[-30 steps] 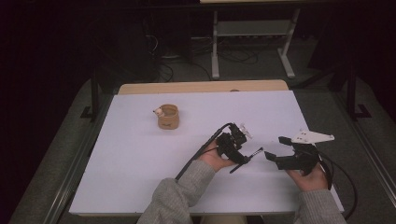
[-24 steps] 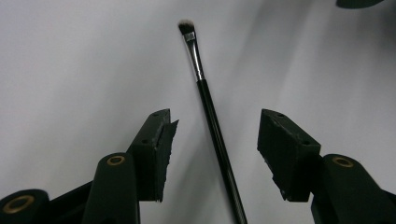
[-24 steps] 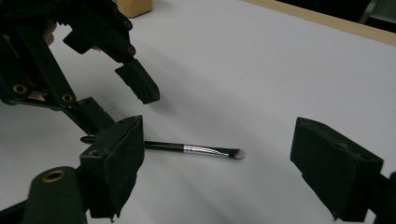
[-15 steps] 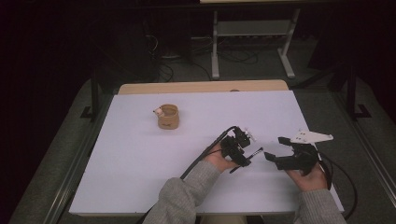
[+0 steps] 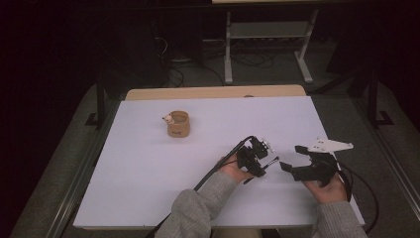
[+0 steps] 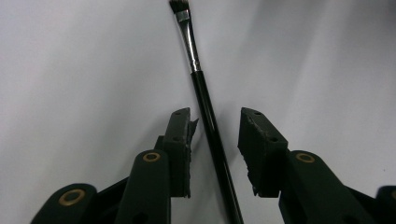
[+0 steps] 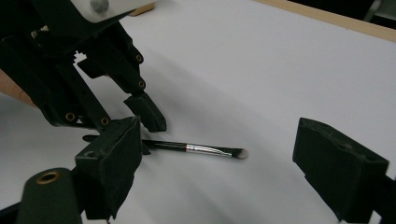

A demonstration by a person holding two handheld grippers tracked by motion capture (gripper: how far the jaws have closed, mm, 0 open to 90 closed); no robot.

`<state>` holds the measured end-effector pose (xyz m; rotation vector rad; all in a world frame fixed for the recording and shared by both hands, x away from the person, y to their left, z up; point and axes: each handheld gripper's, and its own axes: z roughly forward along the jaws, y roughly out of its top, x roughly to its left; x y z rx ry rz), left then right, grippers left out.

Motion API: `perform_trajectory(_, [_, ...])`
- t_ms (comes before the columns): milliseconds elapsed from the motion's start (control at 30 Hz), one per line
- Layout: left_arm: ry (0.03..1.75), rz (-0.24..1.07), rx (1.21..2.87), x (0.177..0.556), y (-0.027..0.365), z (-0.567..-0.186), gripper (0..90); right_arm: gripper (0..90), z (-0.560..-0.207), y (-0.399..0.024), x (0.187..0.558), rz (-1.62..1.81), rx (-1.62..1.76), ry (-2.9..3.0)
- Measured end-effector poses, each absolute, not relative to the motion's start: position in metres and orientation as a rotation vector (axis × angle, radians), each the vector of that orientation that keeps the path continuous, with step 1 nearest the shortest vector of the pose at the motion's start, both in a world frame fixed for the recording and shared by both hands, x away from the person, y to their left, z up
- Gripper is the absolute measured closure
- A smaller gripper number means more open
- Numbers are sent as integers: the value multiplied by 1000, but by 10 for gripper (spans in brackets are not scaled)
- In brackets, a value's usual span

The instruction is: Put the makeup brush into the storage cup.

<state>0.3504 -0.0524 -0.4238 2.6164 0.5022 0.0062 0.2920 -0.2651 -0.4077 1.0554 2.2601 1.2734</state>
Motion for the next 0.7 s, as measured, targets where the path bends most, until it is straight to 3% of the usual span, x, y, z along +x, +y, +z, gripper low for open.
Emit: perform_trajectory(700, [504, 129, 2694, 343, -62, -424, 825, 143, -407, -265, 292, 1268, 1050, 2258])
